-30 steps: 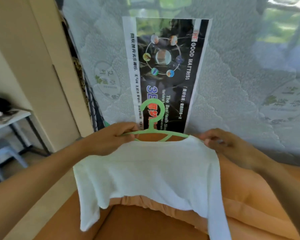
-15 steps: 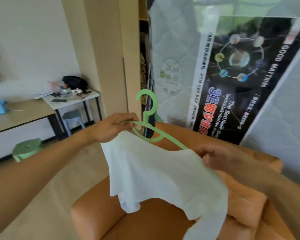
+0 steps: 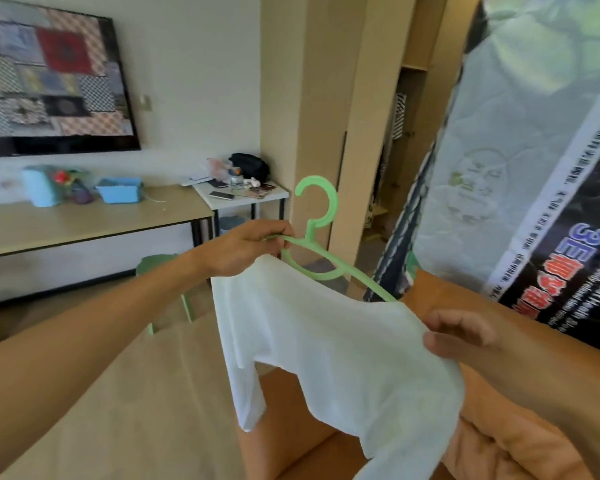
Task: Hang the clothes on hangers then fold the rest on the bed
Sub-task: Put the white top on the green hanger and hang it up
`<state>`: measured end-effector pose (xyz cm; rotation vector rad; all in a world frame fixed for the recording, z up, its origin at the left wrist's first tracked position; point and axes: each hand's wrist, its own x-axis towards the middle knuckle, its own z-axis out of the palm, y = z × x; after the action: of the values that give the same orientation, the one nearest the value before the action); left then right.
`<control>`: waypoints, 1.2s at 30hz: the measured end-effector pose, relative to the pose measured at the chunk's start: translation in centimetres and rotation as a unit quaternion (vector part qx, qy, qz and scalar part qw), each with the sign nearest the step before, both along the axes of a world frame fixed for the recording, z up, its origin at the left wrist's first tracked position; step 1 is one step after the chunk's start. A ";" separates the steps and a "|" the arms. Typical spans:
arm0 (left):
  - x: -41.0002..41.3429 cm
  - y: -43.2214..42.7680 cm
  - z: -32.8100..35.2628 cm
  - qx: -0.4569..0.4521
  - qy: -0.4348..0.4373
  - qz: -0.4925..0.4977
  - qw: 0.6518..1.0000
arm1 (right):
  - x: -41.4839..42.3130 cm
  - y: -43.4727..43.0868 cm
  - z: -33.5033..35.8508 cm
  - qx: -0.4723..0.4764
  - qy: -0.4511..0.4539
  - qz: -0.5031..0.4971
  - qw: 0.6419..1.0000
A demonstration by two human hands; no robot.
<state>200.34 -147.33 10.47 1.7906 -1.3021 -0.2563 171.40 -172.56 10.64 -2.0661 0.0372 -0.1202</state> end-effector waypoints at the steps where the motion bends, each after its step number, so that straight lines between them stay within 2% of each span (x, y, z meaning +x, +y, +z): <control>1: 0.6 1.6 0.1 0.001 0.001 0.008 1.000 | 0.9 2.0 0.1 -0.009 0.000 0.005 1.000; 6: 4.9 9.7 0.9 0.018 -0.011 0.046 0.999 | 6.0 11.2 0.0 -0.130 -0.039 -0.003 0.991; 8: 6.5 11.8 1.2 0.026 -0.029 0.076 0.996 | 8.0 13.8 -0.5 -0.060 -0.057 -0.030 0.996; 11: 8.7 14.3 1.2 0.052 -0.128 0.160 0.977 | 11.5 16.8 -1.3 0.067 -0.080 -0.100 0.989; 13: 9.5 16.4 1.2 0.042 -0.159 0.239 0.957 | 14.4 19.5 -1.7 0.076 -0.071 -0.107 0.989; 17: 8.9 19.6 0.2 -0.041 -0.054 0.343 0.937 | 20.9 24.3 -3.1 0.081 -0.057 -0.073 0.992; 20: 7.9 21.8 -1.2 -0.065 0.054 0.357 0.930 | 26.3 27.5 -4.6 0.079 -0.058 -0.082 0.992; 24: 9.5 24.1 -3.0 -0.101 0.154 0.367 0.912 | 33.1 30.2 -6.9 0.059 -0.100 -0.098 0.988; 31: 18.0 26.4 -4.2 -0.093 0.194 0.406 0.888 | 45.1 31.7 -8.7 0.084 -0.137 -0.108 0.981; 34: 22.7 26.3 -4.1 -0.072 0.202 0.402 0.890 | 49.8 31.6 -8.5 0.084 -0.140 -0.127 0.978; 36: 26.2 25.7 -3.5 -0.089 0.212 0.390 0.892 | 52.8 31.0 -8.0 0.082 -0.139 -0.148 0.976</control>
<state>226.58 -121.66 7.01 1.8171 -0.2358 -0.0605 224.24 -141.57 2.61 -1.8510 0.1766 -0.5691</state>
